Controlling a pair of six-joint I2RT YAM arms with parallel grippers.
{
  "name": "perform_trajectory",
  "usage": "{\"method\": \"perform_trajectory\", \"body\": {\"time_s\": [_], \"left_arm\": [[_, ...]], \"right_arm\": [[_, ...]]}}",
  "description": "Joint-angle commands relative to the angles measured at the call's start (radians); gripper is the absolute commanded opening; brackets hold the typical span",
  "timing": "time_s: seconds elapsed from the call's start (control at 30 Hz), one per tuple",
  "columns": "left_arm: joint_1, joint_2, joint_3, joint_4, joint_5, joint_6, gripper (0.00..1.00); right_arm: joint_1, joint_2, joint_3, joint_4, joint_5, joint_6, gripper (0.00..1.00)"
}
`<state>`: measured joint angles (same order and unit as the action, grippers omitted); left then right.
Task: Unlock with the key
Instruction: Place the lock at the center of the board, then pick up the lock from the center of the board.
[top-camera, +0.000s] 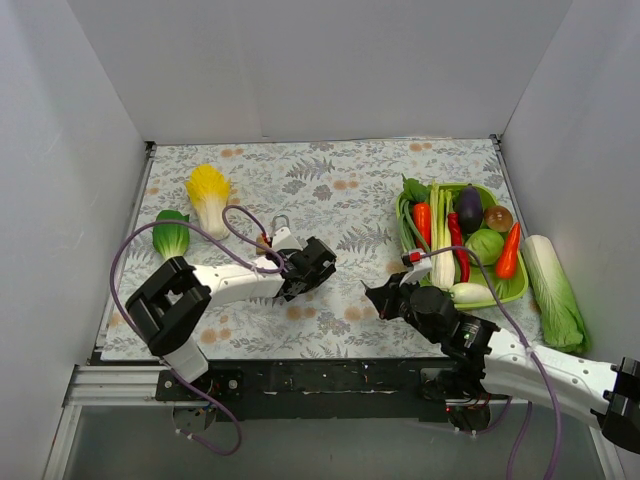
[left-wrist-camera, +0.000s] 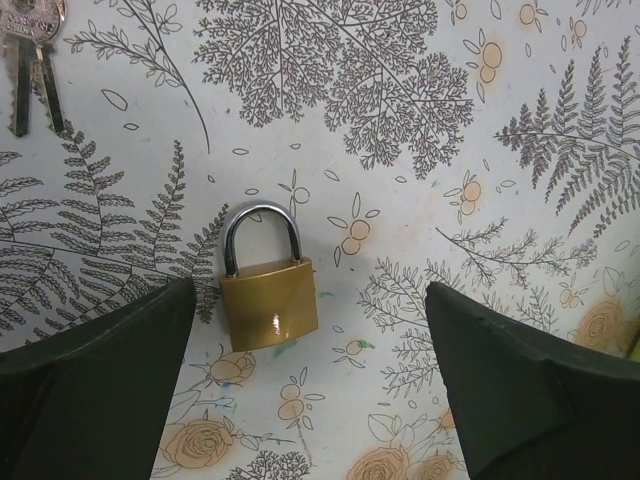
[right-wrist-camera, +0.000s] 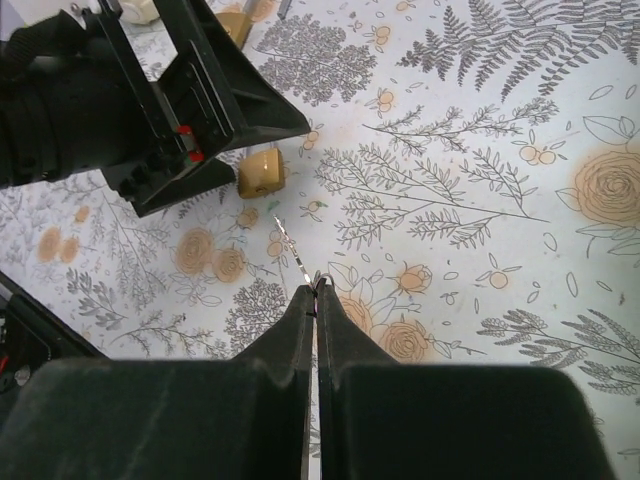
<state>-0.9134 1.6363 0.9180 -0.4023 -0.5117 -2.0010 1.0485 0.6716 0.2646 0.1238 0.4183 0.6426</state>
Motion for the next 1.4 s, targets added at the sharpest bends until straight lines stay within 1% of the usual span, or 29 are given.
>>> {"method": "perform_trajectory", "body": {"time_s": [0.0, 0.03, 0.07, 0.1, 0.13, 0.17, 0.2, 0.23, 0.27, 0.3, 0.33, 0.37, 0.4, 0.43, 0.53, 0.57, 0.67, 0.73, 0.77, 0.83, 0.93, 1.03, 1.07, 1.27, 1.37], "left_arm": [[0.005, -0.081, 0.03, -0.009, -0.002, -0.288, 0.98], [0.005, -0.12, 0.01, 0.012, 0.01, -0.21, 0.98], [0.005, -0.147, -0.001, 0.032, 0.018, -0.001, 0.98], [0.005, -0.171, -0.013, 0.048, 0.027, 0.089, 0.98], [0.005, -0.197, -0.031, 0.107, 0.073, 0.211, 0.98], [0.013, -0.257, -0.066, 0.134, 0.113, 0.319, 0.98], [0.018, -0.28, -0.082, 0.152, 0.171, 0.523, 0.98], [0.027, -0.306, -0.094, 0.178, 0.232, 0.616, 0.98], [0.048, -0.334, -0.103, 0.171, 0.368, 0.696, 0.98], [0.053, -0.342, -0.1, 0.145, 0.398, 0.819, 0.98], [0.059, -0.348, -0.097, 0.087, 0.421, 0.865, 0.98], [0.073, -0.352, -0.096, 0.067, 0.494, 0.921, 0.98], [0.077, -0.351, -0.1, 0.047, 0.513, 0.965, 0.98], [0.082, -0.343, -0.096, -0.005, 0.565, 1.032, 0.98], [0.082, -0.299, -0.068, -0.078, 0.611, 1.093, 0.95], [0.082, -0.293, -0.061, -0.087, 0.611, 1.101, 0.92], [0.085, -0.274, -0.053, -0.102, 0.582, 1.108, 0.77], [0.087, -0.254, -0.05, -0.116, 0.579, 1.102, 0.71], [0.09, -0.245, -0.054, -0.115, 0.579, 1.093, 0.64], [0.094, -0.201, -0.038, -0.118, 0.59, 1.09, 0.58], [0.096, -0.15, -0.019, -0.096, 0.645, 1.087, 0.54], [0.096, -0.083, 0.002, -0.057, 0.667, 1.084, 0.53], [0.096, -0.055, 0.008, -0.046, 0.664, 1.085, 0.53], [0.099, -0.01, 0.03, 0.066, 0.636, 1.102, 0.53], [0.099, 0.007, 0.036, 0.123, 0.592, 1.119, 0.53]], "right_arm": [[-0.002, -0.027, 0.064, -0.044, 0.033, -0.055, 0.01], [-0.002, -0.03, 0.067, -0.044, 0.018, -0.069, 0.01], [-0.002, -0.035, 0.071, -0.044, 0.01, -0.081, 0.01], [-0.004, -0.04, 0.084, -0.047, 0.001, -0.089, 0.01], [-0.004, -0.043, 0.09, -0.056, -0.006, -0.095, 0.01], [-0.005, -0.047, 0.096, -0.059, -0.027, -0.112, 0.01], [-0.007, -0.05, 0.1, -0.062, -0.038, -0.118, 0.01], [-0.01, -0.052, 0.113, -0.069, -0.053, -0.124, 0.01], [-0.015, -0.053, 0.116, -0.069, -0.084, -0.129, 0.01], [-0.018, -0.055, 0.12, -0.069, -0.099, -0.132, 0.01], [-0.021, -0.056, 0.125, -0.069, -0.114, -0.132, 0.01], [-0.027, -0.058, 0.128, -0.067, -0.139, -0.132, 0.01], [-0.028, -0.06, 0.131, -0.066, -0.148, -0.129, 0.01], [-0.03, -0.06, 0.133, -0.067, -0.16, -0.129, 0.01], [-0.039, -0.061, 0.145, -0.073, -0.167, -0.127, 0.01], [-0.042, -0.061, 0.154, -0.078, -0.168, -0.127, 0.01], [-0.044, -0.064, 0.17, -0.085, -0.168, -0.129, 0.01], [-0.045, -0.072, 0.17, -0.087, -0.167, -0.126, 0.01], [-0.044, -0.073, 0.17, -0.088, -0.165, -0.123, 0.01], [-0.044, -0.079, 0.163, -0.084, -0.162, -0.116, 0.01], [-0.045, -0.079, 0.151, -0.064, -0.164, -0.112, 0.01], [-0.045, -0.072, 0.154, -0.059, -0.171, -0.112, 0.01], [-0.047, -0.076, 0.156, -0.062, -0.17, -0.112, 0.01], [-0.048, -0.098, 0.154, -0.065, -0.174, -0.107, 0.01], [-0.048, -0.099, 0.151, -0.055, -0.174, -0.101, 0.01]]}}
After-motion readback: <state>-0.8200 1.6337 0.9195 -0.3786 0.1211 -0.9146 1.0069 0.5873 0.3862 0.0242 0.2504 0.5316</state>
